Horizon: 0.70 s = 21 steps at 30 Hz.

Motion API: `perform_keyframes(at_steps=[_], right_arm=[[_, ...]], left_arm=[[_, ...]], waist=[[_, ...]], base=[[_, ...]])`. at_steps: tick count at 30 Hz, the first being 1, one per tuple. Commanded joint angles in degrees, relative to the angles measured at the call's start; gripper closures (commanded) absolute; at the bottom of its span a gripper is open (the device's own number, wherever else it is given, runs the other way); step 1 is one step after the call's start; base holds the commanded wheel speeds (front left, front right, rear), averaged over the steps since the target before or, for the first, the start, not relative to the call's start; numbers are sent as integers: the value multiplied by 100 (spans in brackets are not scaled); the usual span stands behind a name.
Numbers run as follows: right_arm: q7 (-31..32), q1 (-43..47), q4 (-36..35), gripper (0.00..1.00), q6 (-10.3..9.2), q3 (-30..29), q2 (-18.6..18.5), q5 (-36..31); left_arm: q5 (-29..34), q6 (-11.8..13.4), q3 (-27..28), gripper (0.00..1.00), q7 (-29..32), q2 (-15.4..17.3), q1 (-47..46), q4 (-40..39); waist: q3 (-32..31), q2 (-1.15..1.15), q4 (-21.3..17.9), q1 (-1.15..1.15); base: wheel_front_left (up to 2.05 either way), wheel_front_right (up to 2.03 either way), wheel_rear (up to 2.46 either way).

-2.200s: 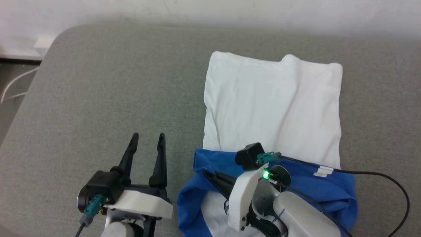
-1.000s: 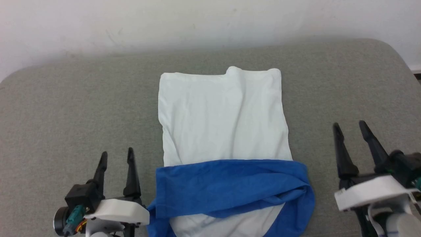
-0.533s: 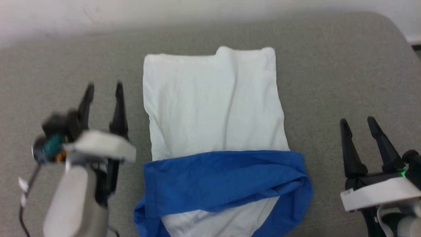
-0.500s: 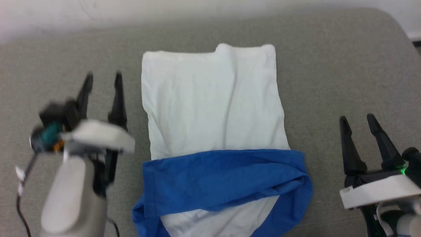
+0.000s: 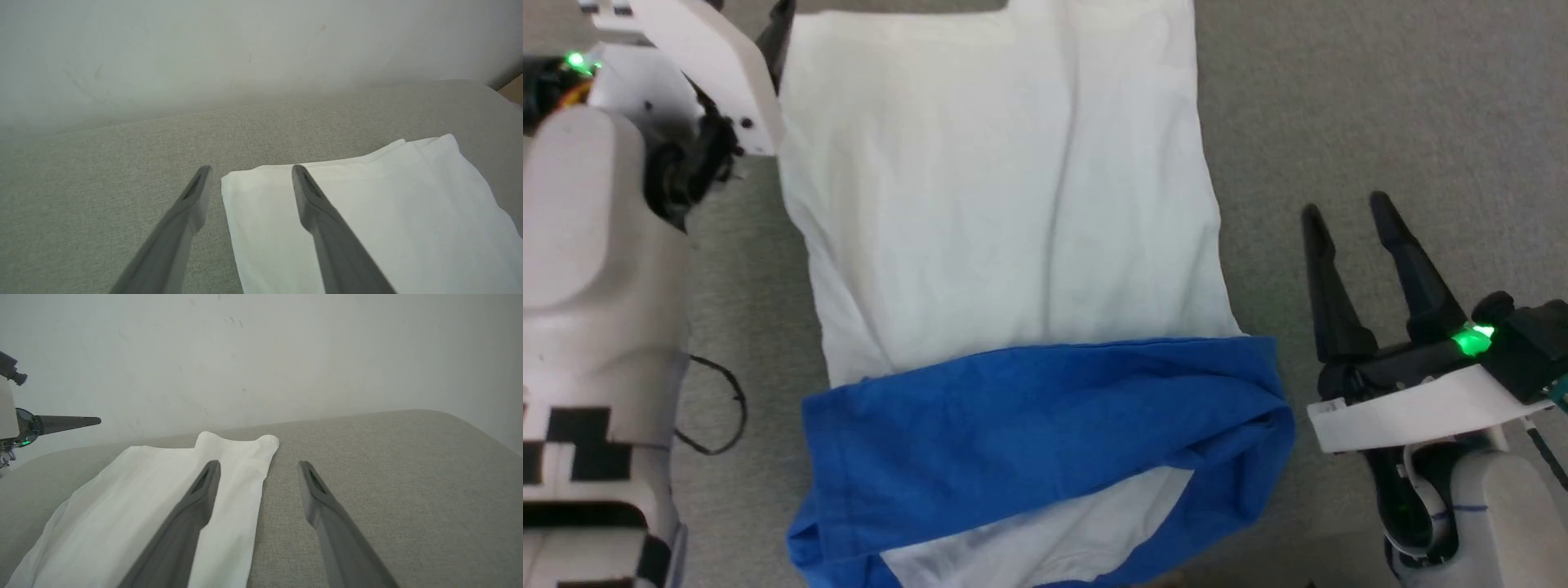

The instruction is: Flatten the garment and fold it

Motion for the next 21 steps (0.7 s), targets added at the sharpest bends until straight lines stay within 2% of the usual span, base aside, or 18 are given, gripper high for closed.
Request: perform_keyframes(at_steps=[1, 6, 12, 14, 17, 18, 21], right_arm=[[-73, -114, 58, 0, -4, 38, 15, 56], [-256, -327, 293, 0, -4, 241, 15, 219], [-436, -468, 565, 0, -4, 375, 16, 356], [-459, -481, 629, 0, -4, 385, 16, 388], [-472, -500, 701, 0, -4, 397, 16, 414], [-475, -508, 717, 0, -4, 396, 16, 426], [-464, -513, 759, 0, -4, 377, 16, 431]], left_arm=[[-41, -40, -69, 0, 186, 64, -161, 144], [-205, -106, -246, 0, 1125, 300, -672, 770], [49, -127, -738, 0, 2149, 617, -873, 1332], [72, -128, -845, 1, 2456, 613, -841, 1479], [17, -98, -897, 86, 2836, 554, -730, 1625], [6, -84, -908, 100, 2881, 542, -689, 1626], [-67, -57, -897, 100, 3020, 501, -571, 1655]], waist=[[508, 0, -429, -2], [812, 0, -681, -2], [945, 0, -863, -2], [955, 0, -884, -2], [951, 0, -907, -2], [945, 0, -908, -2], [899, 0, -896, -2]], base=[[0, 0, 0], [0, 0, 0], [0, 0, 0], [0, 0, 0], [0, 0, 0], [0, 0, 0], [0, 0, 0]])
